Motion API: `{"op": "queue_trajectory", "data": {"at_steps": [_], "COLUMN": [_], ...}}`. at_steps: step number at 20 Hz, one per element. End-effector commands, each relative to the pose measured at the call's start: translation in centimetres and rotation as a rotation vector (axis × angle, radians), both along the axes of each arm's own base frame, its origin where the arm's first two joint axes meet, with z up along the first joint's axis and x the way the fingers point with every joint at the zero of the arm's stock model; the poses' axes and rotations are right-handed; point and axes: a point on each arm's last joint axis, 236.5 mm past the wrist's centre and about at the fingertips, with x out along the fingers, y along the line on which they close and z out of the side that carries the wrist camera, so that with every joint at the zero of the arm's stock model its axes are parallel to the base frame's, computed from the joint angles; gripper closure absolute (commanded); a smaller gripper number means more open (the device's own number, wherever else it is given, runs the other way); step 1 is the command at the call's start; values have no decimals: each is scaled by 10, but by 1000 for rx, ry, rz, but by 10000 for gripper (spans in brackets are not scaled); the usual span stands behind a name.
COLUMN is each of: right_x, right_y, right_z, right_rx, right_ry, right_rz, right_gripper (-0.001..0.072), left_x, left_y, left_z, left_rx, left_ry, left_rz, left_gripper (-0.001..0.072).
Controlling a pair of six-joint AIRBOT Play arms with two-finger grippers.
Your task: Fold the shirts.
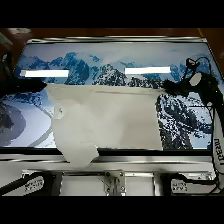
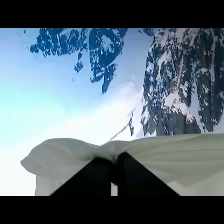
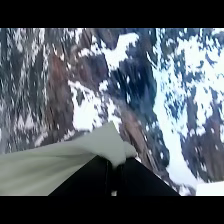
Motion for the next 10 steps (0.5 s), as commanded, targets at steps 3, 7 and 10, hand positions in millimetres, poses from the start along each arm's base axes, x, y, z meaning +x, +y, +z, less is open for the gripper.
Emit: {"op": "queue_trajectory", "data": {"at_steps": [3, 7, 10], "right_x": [86, 108, 103], "right_y": [-12, -23, -19], "right_z": [33, 46, 9], "right_rx": [-38, -63, -48], "right_ry": [-412, -545, -448], "right_rz": [-73, -112, -102], "right_gripper": [649, 649, 649], "left_x": [59, 82, 89], "left_y": [-22, -19, -14], "left_z": [-56, -58, -59], "left_rx": [50, 89, 87], "left_ry": [-70, -159, -182], "left_rz": [48, 108, 144], "left_gripper": [657, 657, 657]}}
